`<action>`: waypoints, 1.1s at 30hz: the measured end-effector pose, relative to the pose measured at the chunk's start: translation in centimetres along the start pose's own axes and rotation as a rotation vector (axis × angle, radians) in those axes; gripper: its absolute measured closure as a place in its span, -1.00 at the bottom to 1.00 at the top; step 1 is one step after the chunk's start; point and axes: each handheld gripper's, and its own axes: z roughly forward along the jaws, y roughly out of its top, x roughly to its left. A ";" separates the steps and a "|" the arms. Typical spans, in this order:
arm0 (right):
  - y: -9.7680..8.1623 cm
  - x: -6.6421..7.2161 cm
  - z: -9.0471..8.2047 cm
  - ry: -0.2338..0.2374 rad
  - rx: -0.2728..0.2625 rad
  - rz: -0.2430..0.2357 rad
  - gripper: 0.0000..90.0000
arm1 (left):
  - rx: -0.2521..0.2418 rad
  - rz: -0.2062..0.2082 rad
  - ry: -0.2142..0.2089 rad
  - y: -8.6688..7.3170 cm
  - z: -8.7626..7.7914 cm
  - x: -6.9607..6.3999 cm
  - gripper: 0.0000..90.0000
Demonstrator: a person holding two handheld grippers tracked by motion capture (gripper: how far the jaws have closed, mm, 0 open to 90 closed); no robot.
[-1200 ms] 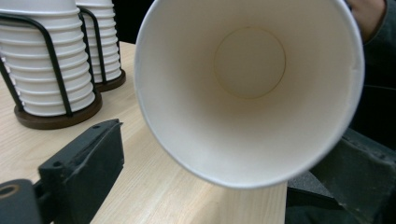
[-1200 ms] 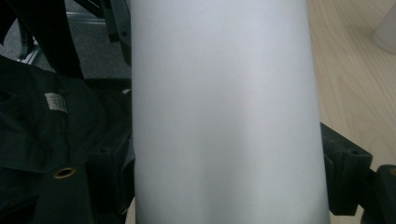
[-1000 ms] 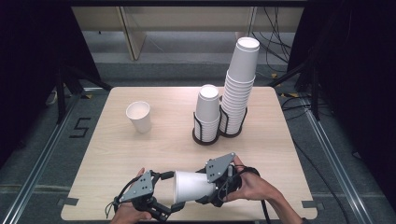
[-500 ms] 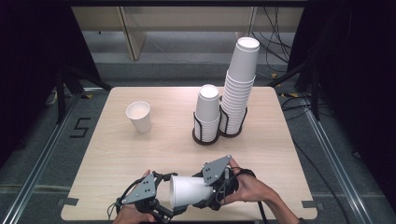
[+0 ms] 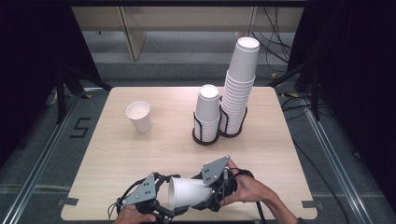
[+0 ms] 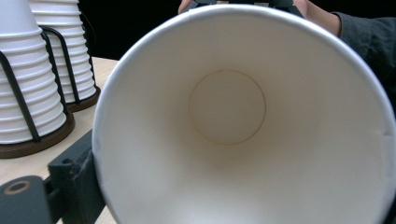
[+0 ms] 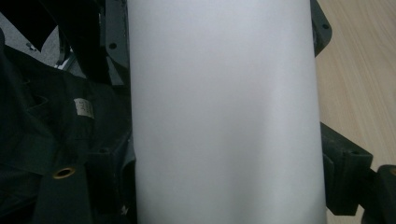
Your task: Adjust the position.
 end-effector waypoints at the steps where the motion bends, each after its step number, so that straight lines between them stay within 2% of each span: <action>1: 0.0 0.0 0.0 -0.002 -0.001 0.003 -0.50 | 0.002 0.003 0.000 0.0 0.0 0.0 -0.84; 3: -0.1 -0.2 0.1 -0.006 -0.010 -0.010 -0.51 | 0.006 0.009 -0.001 0.0 0.0 0.1 -0.83; 4: -0.1 -0.1 0.1 0.006 0.000 0.026 -0.52 | 0.003 0.011 0.005 0.0 0.0 0.0 -0.83; 5: -0.2 -0.1 0.1 -0.001 0.005 0.036 -0.54 | -0.009 0.013 0.000 0.0 0.1 0.1 -0.82; 9: -0.3 -0.1 -0.2 -0.036 0.035 0.058 -0.61 | 0.013 0.018 0.015 0.0 0.0 0.1 -0.82; 10: -0.2 -0.1 -0.3 -0.052 0.048 0.051 -0.62 | 0.043 0.020 0.038 0.0 -0.2 0.2 -0.81; 12: 0.1 0.2 -0.5 -0.112 0.105 0.032 -0.63 | 0.055 0.011 0.046 0.0 -0.1 0.3 -0.81; 13: 0.3 0.2 -0.5 -0.139 0.123 0.008 -0.63 | 0.077 0.008 0.057 0.0 -0.2 0.2 -0.81; 14: 0.5 0.4 -0.5 -0.157 0.133 0.012 -0.63 | 0.089 0.011 0.058 0.0 -0.1 0.3 -0.81; 15: 0.7 0.7 -0.5 -0.169 0.151 0.009 -0.63 | 0.099 0.005 0.063 0.0 0.0 0.3 -0.81; 16: 0.8 0.7 -0.3 -0.187 0.174 -0.018 -0.63 | 0.120 0.004 0.076 0.1 0.0 0.3 -0.81; 18: 1.1 1.2 0.1 -0.202 0.214 -0.024 -0.63 | 0.136 -0.009 0.085 0.1 0.0 0.1 -0.81; 19: 1.1 1.6 0.3 -0.212 0.231 -0.009 -0.63 | 0.126 -0.009 0.079 0.1 0.1 0.2 -0.81; 22: 1.2 1.6 1.1 -0.232 0.275 -0.041 -0.63 | 0.136 -0.005 0.077 0.2 0.1 0.1 -0.81; 23: 1.1 1.6 1.4 -0.242 0.278 -0.039 -0.62 | 0.142 -0.003 0.080 0.2 0.2 0.1 -0.81; 24: 1.1 1.6 1.5 -0.236 0.279 -0.038 -0.59 | 0.138 -0.015 0.077 0.2 0.3 -0.1 -0.81; 27: 1.0 1.6 1.9 -0.226 0.283 -0.054 -0.50 | 0.137 -0.014 0.075 0.2 0.3 -0.2 -0.82; 28: 1.0 1.8 1.9 -0.228 0.280 -0.031 -0.49 | 0.125 -0.018 0.077 0.2 0.3 -0.1 -0.83; 30: 0.8 1.4 1.8 -0.208 0.248 -0.057 -0.48 | 0.112 -0.034 0.081 0.2 0.0 0.1 -0.86; 32: 0.6 1.1 1.6 -0.185 0.199 -0.047 -0.47 | 0.080 -0.066 0.085 0.1 -0.1 0.3 -0.88; 33: 0.4 0.8 1.4 -0.178 0.167 -0.044 -0.47 | 0.041 -0.084 0.084 0.0 -0.1 0.4 -0.89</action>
